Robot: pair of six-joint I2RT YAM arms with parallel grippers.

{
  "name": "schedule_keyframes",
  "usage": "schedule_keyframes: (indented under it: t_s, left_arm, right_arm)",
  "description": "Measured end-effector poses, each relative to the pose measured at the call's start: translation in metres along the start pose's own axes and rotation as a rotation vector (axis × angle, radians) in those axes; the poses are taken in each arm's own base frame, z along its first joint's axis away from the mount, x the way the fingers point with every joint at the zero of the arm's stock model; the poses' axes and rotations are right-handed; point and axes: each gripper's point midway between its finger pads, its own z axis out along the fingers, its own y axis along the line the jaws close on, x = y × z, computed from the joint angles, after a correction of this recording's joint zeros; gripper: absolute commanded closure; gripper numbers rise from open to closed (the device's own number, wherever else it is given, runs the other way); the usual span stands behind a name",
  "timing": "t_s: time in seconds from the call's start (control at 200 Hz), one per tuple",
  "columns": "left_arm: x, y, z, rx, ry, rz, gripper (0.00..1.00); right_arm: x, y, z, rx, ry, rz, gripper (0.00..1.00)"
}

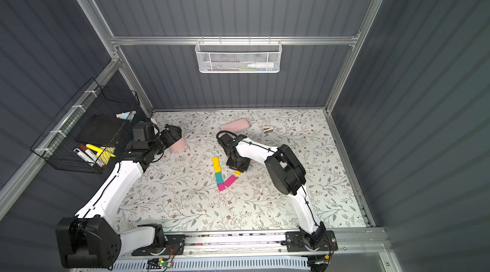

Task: Assemble the letter v with building blocks
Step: Assemble the building block at the center of the board.

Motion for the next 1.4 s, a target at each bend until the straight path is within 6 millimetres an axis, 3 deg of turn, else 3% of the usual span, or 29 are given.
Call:
schedule_keyframes:
  t_s: [1.395]
  left_arm:
    - [0.002,0.001,-0.002,0.002,-0.003,0.000,0.01]
  right_arm:
    - [0.012,0.005,0.001,-0.011,0.007,0.042,0.83]
